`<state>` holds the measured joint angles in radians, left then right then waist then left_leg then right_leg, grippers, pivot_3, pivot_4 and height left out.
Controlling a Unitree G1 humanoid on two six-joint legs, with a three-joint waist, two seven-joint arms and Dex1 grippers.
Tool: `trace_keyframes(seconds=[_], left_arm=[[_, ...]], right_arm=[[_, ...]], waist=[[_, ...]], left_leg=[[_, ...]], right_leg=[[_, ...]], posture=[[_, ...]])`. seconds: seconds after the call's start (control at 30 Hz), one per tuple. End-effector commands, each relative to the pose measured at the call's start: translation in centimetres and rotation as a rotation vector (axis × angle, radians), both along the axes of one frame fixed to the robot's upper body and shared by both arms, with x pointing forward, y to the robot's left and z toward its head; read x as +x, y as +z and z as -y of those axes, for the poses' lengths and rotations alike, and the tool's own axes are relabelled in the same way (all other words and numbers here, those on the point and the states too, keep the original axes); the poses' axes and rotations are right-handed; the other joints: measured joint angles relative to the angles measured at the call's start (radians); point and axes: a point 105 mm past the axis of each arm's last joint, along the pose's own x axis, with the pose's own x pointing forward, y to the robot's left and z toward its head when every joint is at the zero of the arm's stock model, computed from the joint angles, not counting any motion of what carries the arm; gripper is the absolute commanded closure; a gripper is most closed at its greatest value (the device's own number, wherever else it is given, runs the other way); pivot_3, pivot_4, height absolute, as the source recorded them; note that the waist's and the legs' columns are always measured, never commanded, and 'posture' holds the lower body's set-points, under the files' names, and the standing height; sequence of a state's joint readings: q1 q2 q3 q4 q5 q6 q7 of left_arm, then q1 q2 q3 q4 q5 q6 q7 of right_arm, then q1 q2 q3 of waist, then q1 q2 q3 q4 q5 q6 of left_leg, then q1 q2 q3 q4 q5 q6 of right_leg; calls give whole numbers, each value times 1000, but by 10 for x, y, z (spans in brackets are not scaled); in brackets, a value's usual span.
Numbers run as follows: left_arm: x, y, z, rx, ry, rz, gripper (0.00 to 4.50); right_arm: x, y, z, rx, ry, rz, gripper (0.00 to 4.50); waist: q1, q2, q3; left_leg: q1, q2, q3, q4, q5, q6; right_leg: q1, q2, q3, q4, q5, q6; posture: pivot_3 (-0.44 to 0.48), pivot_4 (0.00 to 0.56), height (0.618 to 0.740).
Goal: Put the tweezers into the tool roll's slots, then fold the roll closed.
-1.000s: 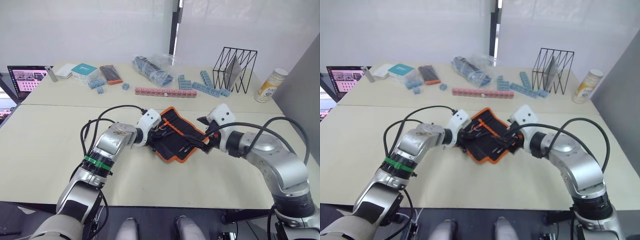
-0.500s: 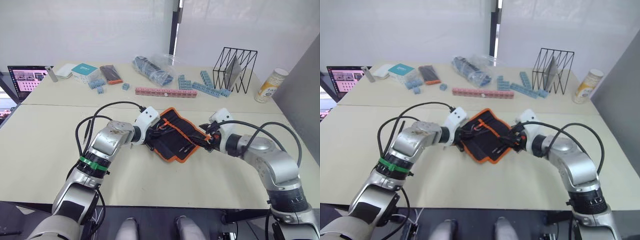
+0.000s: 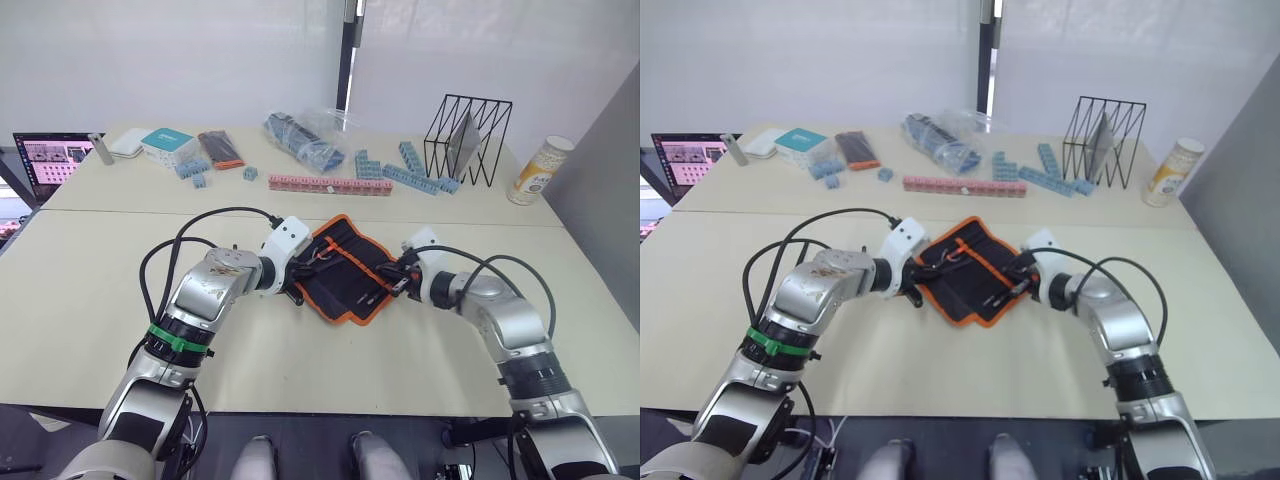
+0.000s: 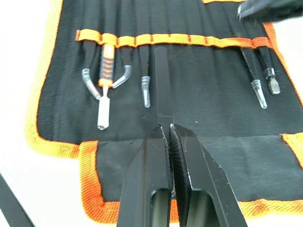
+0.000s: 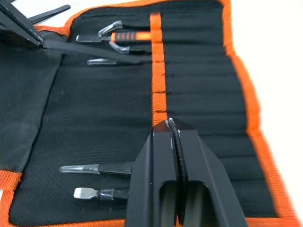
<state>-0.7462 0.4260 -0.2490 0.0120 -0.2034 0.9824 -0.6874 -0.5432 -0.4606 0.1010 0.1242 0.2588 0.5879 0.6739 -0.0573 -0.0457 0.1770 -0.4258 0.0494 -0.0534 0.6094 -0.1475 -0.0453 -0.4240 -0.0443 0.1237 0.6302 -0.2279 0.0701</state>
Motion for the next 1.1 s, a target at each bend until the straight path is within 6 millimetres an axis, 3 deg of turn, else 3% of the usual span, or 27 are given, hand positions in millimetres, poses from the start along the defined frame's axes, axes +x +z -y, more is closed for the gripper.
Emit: trace_keyframes(seconds=[0.03, 0.37, 1.1], left_arm=[[-2, 15, 3, -28, -15, 49, 4500], [-2, 14, -1, -26, -16, 42, 4500], [13, -14, 16, -12, -11, 39, 4500]], right_arm=[[3, 1, 0, 29, 10, 20, 4477], [-6, -45, 6, -79, 21, -63, 4477], [-15, -47, 6, -53, 22, -89, 4477]], waist=[[-2, 0, 0], [-4, 0, 0], [-3, 1, -1]], left_leg=[[0, 0, 0, 0, 0, 0], [2, 0, 0, 1, 0, 0], [4, 0, -1, 2, 0, 0]], right_leg=[[0, 0, 0, 0, 0, 0], [3, 0, 0, 0, 0, 0], [4, 0, 0, 1, 0, 0]], posture=[[0, 150, 740], [0, 150, 740], [0, 150, 740]])
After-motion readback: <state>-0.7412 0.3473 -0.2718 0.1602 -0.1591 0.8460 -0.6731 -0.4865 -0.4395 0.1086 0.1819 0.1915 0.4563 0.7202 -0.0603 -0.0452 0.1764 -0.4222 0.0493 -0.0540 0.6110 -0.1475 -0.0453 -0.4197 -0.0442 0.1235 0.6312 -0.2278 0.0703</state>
